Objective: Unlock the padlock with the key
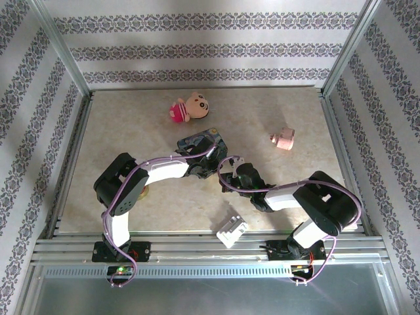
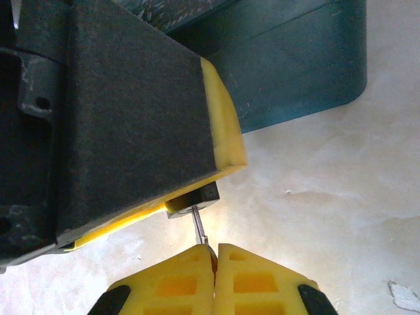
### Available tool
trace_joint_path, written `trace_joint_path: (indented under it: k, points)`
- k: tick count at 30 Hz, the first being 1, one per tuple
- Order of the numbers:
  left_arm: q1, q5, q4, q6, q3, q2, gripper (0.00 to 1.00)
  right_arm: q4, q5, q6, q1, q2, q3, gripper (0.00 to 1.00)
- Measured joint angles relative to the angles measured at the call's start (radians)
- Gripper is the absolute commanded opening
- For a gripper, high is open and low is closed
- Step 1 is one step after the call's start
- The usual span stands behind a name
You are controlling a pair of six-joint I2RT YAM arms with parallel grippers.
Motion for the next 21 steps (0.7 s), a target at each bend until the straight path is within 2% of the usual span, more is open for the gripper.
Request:
trace_joint_path:
  k: [13, 21]
  points:
    - [0.000, -0.004, 0.016, -0.004, 0.000, 0.005, 0.00, 0.032, 0.045, 0.065, 0.013, 0.013, -0.005, 0.00]
    - [0.000, -0.003, 0.028, -0.005, 0.000, 0.006, 0.00, 0.049, 0.044, 0.037, 0.012, 0.017, -0.008, 0.02]
